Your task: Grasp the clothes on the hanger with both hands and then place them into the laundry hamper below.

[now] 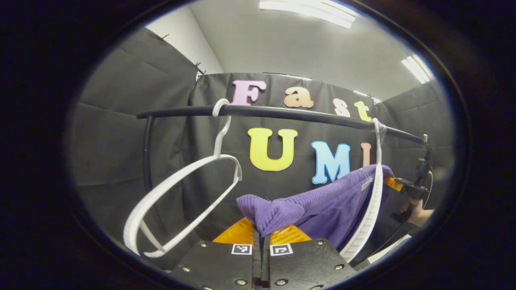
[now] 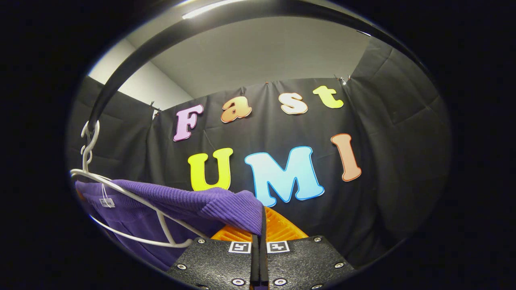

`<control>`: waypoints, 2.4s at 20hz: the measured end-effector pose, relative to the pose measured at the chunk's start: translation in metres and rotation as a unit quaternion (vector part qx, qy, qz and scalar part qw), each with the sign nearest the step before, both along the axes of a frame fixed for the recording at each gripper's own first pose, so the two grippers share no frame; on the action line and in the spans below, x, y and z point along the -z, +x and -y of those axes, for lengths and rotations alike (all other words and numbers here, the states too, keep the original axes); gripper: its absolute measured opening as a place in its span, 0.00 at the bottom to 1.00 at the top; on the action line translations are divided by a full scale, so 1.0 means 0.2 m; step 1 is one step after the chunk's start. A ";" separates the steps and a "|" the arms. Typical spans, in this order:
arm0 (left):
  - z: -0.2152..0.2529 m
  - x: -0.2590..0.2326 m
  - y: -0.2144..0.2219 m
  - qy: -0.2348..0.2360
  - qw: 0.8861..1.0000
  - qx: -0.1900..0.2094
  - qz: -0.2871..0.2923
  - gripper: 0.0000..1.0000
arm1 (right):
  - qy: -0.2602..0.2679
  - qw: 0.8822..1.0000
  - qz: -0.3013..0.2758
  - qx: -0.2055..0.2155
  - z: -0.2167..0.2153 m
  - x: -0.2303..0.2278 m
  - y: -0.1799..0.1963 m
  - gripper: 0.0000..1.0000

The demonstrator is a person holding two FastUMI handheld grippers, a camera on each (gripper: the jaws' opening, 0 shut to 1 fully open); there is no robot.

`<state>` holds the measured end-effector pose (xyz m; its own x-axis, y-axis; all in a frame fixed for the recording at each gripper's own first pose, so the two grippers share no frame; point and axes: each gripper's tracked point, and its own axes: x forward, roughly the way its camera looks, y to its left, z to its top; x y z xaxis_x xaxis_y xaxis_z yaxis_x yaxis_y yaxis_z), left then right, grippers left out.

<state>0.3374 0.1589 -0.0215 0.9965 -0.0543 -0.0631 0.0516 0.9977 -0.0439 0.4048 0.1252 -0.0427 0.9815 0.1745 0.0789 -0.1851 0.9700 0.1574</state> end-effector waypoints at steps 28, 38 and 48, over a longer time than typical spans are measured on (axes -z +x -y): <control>0.14 0.44 -0.44 -0.063 0.992 -0.100 -0.054 0.01 | -0.042 0.990 -0.124 -0.060 0.06 0.52 -0.31 0.00; 0.43 0.44 -1.09 -0.049 0.974 -0.215 -0.054 0.00 | -0.027 0.964 -0.207 -0.166 0.04 0.73 -0.61 0.00; 0.66 0.73 -1.43 -0.086 0.971 -0.198 -0.101 0.01 | -0.078 0.934 -0.299 -0.178 0.02 0.85 -1.15 0.00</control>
<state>0.0519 0.0266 -0.1672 0.9095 0.3044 -0.2831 -0.3624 0.9142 -0.1812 0.1746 0.1211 -0.2129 0.7199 0.4616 -0.5184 -0.4244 0.8836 0.1975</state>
